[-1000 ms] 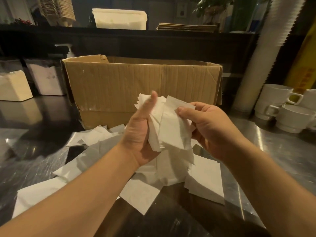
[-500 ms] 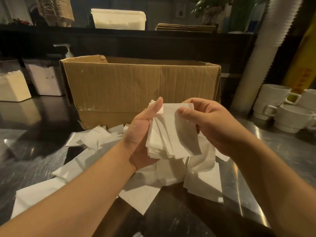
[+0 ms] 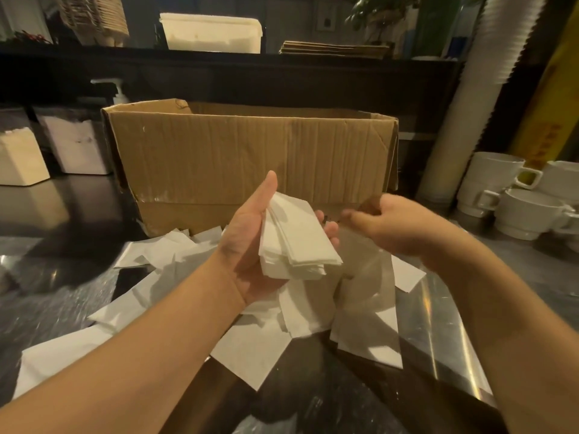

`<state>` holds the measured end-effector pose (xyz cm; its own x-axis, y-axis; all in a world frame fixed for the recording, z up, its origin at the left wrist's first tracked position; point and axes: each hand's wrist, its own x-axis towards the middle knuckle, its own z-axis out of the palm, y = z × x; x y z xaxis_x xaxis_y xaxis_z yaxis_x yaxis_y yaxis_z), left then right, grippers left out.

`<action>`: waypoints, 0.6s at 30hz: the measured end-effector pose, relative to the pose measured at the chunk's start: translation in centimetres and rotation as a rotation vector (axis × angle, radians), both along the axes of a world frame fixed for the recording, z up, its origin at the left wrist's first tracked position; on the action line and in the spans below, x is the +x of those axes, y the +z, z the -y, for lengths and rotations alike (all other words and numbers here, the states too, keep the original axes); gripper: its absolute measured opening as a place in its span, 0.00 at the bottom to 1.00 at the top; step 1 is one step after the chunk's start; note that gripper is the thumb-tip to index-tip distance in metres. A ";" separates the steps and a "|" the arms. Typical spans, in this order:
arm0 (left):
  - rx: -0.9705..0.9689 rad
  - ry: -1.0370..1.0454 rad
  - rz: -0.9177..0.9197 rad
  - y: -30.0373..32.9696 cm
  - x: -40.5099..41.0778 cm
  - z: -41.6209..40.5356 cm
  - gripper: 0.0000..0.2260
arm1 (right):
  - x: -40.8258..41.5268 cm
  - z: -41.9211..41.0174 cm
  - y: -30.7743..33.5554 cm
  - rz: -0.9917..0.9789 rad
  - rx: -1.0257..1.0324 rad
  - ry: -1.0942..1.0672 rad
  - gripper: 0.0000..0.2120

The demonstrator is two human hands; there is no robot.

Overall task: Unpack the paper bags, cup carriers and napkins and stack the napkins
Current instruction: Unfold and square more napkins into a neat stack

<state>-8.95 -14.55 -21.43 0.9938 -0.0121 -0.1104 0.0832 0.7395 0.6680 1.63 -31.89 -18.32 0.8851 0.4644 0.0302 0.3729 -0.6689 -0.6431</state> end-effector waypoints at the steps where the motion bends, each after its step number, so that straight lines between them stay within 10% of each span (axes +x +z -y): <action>1: -0.043 -0.005 -0.010 0.1 0.1 -0.1 0.31 | 0.2 0.1 -0.2 0.028 -0.135 0.020 0.20; 10: -0.048 -0.017 0.007 -0.2 0.2 -0.5 0.29 | 0.3 0.1 -0.6 -0.184 -0.280 -0.153 0.41; 18: -0.062 0.005 -0.022 0.1 0.1 -0.3 0.23 | 0.6 1.1 0.1 -0.337 -0.278 0.056 0.36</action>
